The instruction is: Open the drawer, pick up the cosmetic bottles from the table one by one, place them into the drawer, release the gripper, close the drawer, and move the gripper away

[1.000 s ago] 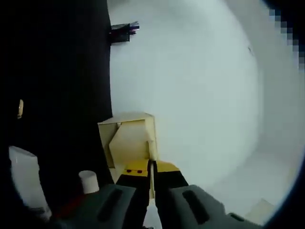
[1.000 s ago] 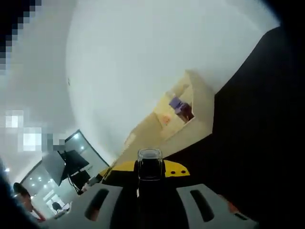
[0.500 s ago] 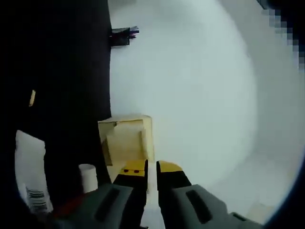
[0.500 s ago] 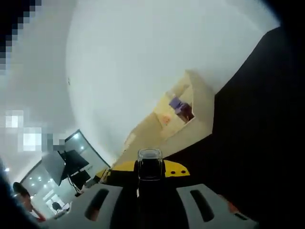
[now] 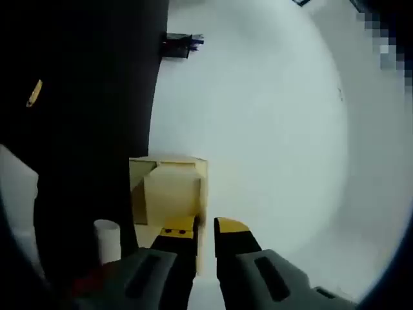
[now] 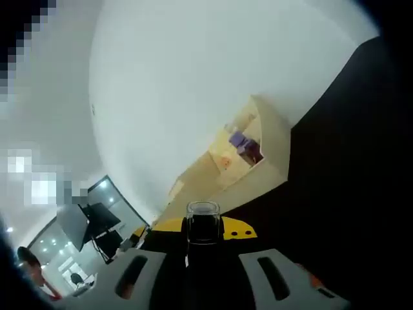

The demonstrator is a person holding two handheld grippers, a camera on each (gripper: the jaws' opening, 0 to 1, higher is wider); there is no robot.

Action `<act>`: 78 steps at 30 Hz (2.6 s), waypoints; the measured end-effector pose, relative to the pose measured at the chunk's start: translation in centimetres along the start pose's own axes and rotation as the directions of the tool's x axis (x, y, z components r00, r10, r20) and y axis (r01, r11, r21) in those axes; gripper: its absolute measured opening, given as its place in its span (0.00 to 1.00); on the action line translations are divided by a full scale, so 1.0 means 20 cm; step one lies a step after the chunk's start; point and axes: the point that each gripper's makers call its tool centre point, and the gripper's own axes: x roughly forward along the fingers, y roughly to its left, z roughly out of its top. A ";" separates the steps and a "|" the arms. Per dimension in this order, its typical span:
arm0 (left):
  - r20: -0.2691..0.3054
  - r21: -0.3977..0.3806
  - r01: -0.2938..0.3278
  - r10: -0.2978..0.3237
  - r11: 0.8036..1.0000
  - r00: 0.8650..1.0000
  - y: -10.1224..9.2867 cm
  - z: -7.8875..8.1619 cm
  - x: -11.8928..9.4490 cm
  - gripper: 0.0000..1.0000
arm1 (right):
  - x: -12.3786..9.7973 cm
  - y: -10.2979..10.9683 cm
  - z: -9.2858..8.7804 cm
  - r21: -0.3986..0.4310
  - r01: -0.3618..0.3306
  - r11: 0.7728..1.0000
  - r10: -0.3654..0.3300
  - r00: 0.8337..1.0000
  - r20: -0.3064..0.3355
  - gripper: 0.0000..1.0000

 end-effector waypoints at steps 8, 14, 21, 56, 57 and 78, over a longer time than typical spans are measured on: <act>-0.007 0.001 0.001 -0.001 1.000 1.000 -0.01 0.01 -0.01 0.08 | 0.00 0.01 -0.01 -0.002 -0.002 1.000 0.002 1.000 -0.001 0.16; -0.034 0.016 0.007 -0.006 1.000 0.999 -0.04 -0.01 -0.06 0.07 | 0.00 0.00 -0.01 0.001 -0.004 1.000 0.005 1.000 -0.002 0.16; -0.033 0.009 -0.003 0.003 1.000 0.999 -0.01 0.02 -0.12 0.07 | -0.01 0.01 -0.01 0.002 -0.004 1.000 0.004 1.000 -0.002 0.16; -0.086 0.166 -0.002 0.016 0.986 0.996 0.00 0.01 -0.26 0.09 | -0.01 0.00 -0.01 0.001 0.000 1.000 0.000 1.000 0.000 0.16; -0.094 0.159 0.000 0.015 0.987 0.995 -0.01 0.01 -0.26 0.11 | -0.01 0.00 -0.01 0.000 0.000 1.000 0.000 1.000 0.000 0.16; 0.003 0.398 -0.005 0.004 0.917 1.000 -0.17 0.13 -0.31 0.35 | -0.01 0.00 -0.01 0.014 0.007 1.000 -0.007 1.000 -0.005 0.16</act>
